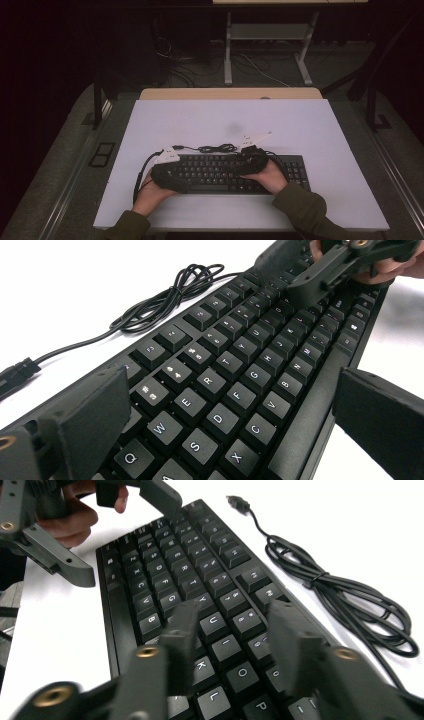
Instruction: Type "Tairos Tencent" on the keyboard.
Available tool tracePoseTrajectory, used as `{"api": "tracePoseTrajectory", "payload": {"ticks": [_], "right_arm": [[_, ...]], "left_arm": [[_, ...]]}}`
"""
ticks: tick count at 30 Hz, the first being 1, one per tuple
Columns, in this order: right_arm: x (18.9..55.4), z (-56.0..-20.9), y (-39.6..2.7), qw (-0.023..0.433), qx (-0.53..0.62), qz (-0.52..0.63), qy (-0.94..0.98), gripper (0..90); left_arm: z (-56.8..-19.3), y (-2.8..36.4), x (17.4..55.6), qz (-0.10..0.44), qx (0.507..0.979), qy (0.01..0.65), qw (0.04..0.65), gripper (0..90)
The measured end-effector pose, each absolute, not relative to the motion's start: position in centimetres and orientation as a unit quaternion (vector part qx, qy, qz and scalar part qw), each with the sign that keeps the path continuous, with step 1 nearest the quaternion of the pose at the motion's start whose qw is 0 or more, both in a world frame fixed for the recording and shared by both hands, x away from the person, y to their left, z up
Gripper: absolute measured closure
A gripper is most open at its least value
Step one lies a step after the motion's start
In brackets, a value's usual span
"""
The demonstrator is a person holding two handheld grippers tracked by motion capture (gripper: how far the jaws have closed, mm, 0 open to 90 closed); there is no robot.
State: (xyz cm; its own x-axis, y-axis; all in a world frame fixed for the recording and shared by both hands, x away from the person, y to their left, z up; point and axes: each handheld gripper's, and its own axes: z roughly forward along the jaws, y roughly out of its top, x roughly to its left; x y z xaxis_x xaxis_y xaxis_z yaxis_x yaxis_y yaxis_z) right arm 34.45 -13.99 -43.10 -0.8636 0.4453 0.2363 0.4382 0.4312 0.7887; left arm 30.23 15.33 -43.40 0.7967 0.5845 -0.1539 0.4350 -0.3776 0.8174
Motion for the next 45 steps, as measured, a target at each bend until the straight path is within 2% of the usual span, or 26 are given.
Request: {"api": "tracePoseTrajectory", "payload": {"ticks": [6, 15, 27, 40, 45], "right_arm": [[34.5, -42.8, -14.5, 0.001, 0.261, 0.481, 0.837, 36.2], [34.4, -42.8, -14.9, 0.013, 0.265, 0.485, 0.833, 24.6], [34.3, -42.8, -15.4, 0.018, 0.271, 0.487, 0.830, 22.3], [34.3, -42.8, -15.7, 0.019, 0.271, 0.489, 0.829, 22.3], [34.3, -42.7, -15.7, 0.019, 0.271, 0.490, 0.828, 22.3]], "left_arm": [[-43.3, 15.3, 30.2, 0.086, 0.826, 0.306, 0.465, 9.2], [-43.1, 15.1, 30.1, 0.089, 0.827, 0.304, 0.464, 20.7], [-43.0, 14.4, 30.2, 0.096, 0.831, 0.299, 0.459, 45.0], [-42.7, 13.6, 30.9, 0.087, 0.838, 0.297, 0.449, 86.0], [-42.8, 13.1, 31.1, 0.086, 0.844, 0.296, 0.439, 89.1]]}}
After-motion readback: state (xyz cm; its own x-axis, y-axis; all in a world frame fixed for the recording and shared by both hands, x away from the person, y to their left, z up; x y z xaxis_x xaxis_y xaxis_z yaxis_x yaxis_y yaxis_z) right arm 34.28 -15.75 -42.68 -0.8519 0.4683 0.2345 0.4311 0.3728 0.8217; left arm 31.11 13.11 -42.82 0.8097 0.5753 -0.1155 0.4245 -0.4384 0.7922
